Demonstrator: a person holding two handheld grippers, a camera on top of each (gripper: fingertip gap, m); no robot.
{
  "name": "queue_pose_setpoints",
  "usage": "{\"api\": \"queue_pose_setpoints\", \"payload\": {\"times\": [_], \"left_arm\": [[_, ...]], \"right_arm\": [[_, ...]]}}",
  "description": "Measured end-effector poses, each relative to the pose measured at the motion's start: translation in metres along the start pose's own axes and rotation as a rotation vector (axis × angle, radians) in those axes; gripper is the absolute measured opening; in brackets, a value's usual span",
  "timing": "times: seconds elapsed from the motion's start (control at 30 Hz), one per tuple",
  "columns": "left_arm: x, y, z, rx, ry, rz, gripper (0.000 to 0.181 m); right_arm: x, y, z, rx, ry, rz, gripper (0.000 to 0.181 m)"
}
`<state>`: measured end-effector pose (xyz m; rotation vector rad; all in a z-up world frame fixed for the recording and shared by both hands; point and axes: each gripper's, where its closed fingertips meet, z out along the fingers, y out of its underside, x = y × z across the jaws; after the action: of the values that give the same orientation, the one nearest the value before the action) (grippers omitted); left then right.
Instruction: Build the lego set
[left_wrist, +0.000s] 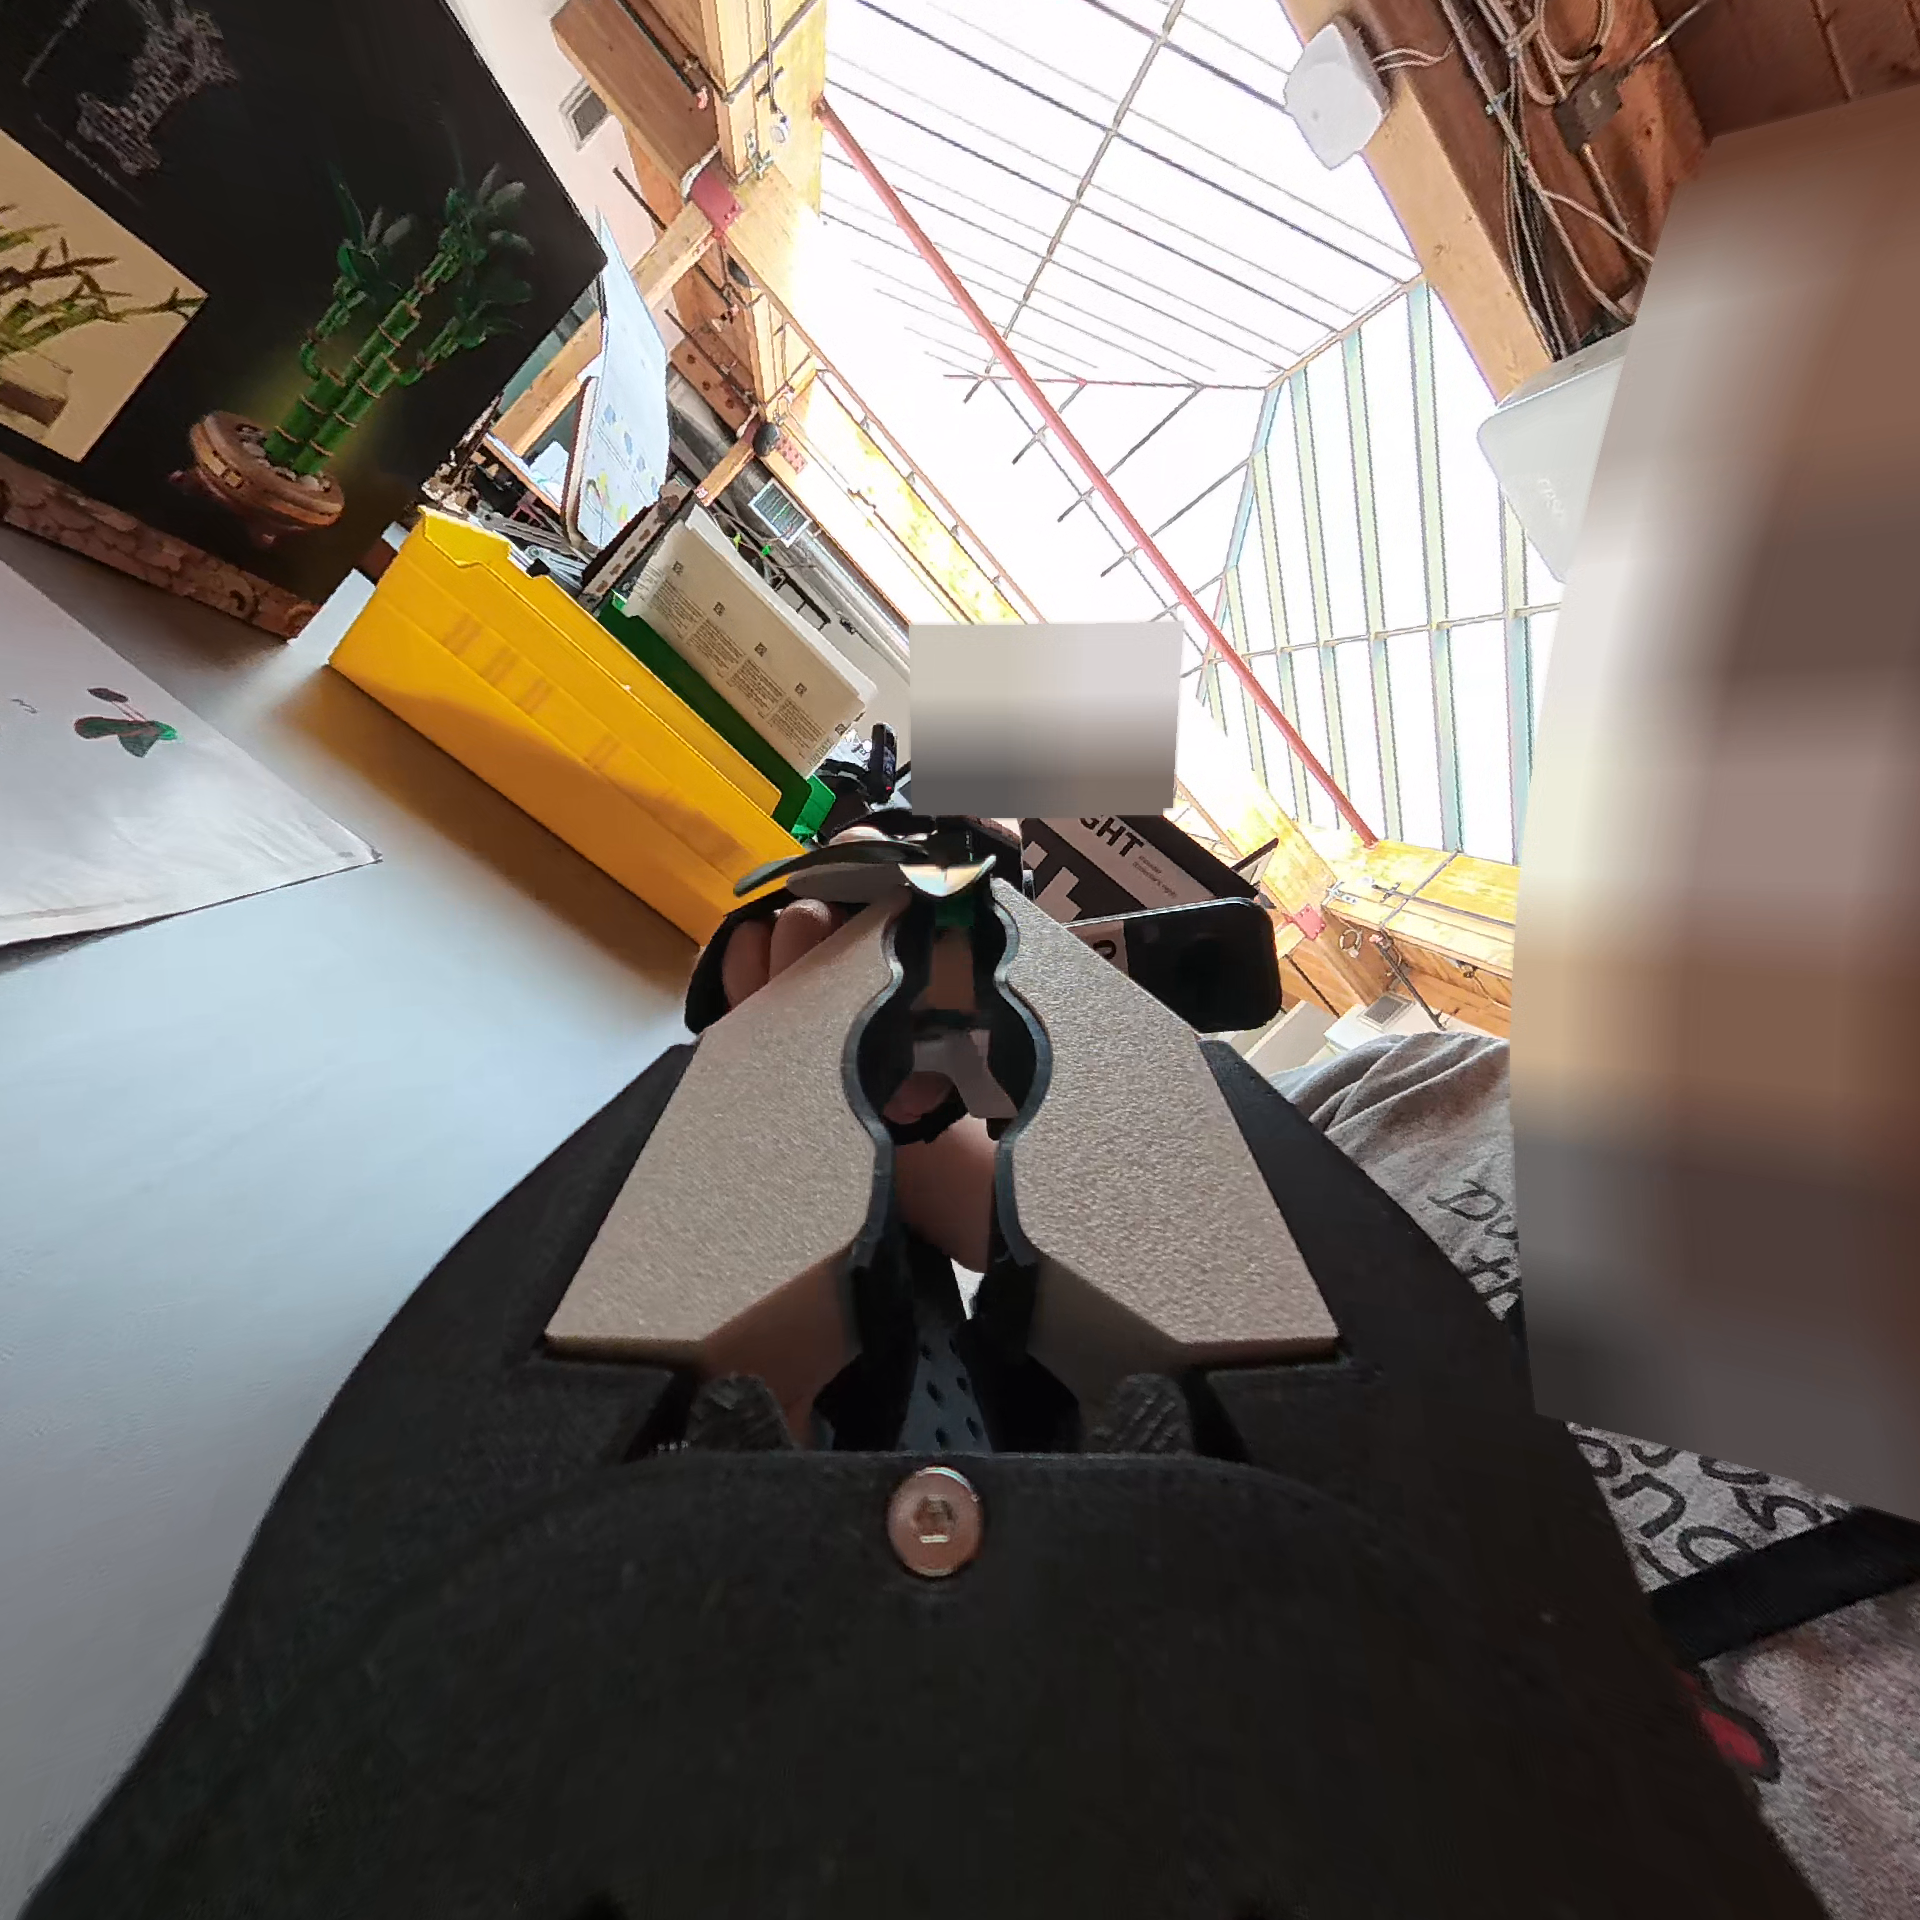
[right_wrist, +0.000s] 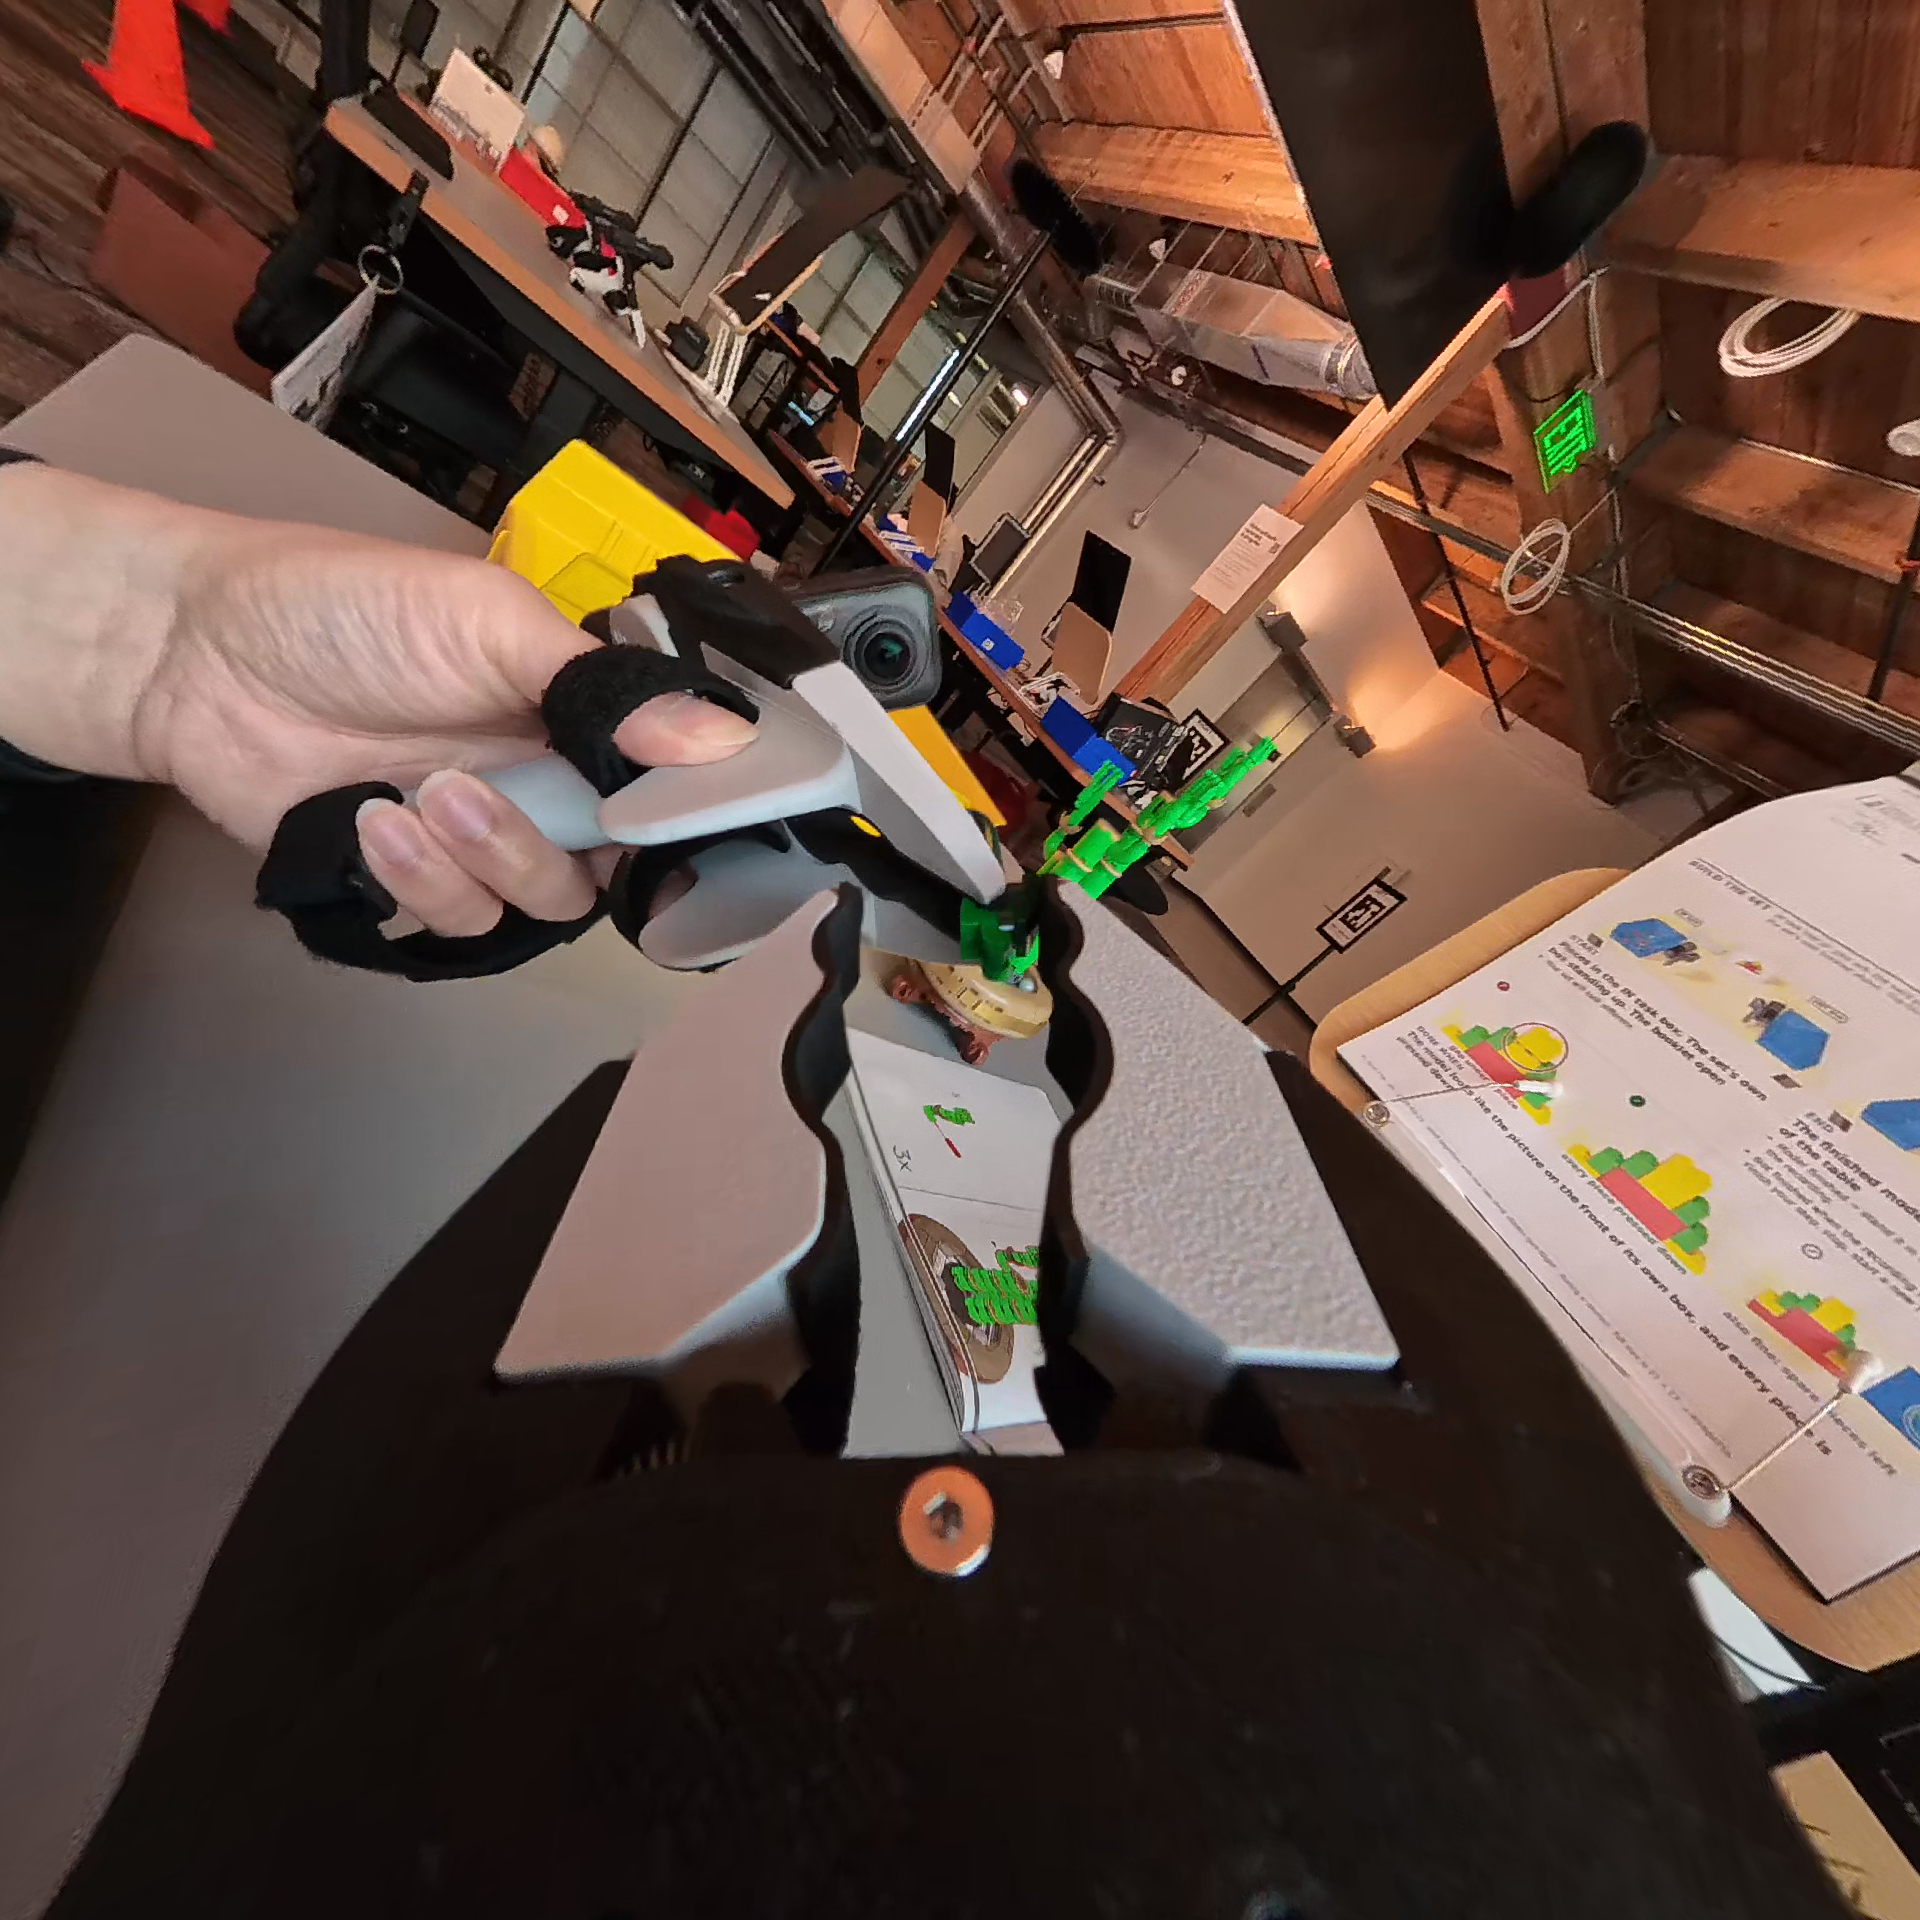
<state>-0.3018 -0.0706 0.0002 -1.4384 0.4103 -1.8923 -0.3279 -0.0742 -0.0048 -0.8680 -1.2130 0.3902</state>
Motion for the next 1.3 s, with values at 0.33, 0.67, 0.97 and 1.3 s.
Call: {"api": "queue_pose_setpoints", "payload": {"times": [0.33,0.67,0.97,1.3], "left_arm": [[-0.004,0.003,0.001,-0.025,-0.039,0.023,0.005],[-0.005,0.006,-0.001,-0.045,-0.067,0.051,0.005],[-0.009,0.004,-0.006,-0.036,-0.098,0.054,0.004],[-0.001,-0.009,0.000,0.031,-0.028,0.044,0.006]], "right_arm": [[-0.002,0.004,-0.003,0.000,-0.042,-0.017,0.034],[-0.005,0.004,-0.003,-0.009,-0.079,0.032,0.034],[-0.010,0.009,0.002,-0.048,-0.084,0.046,0.039],[0.005,-0.002,0.000,-0.004,0.014,0.064,0.047]]}}
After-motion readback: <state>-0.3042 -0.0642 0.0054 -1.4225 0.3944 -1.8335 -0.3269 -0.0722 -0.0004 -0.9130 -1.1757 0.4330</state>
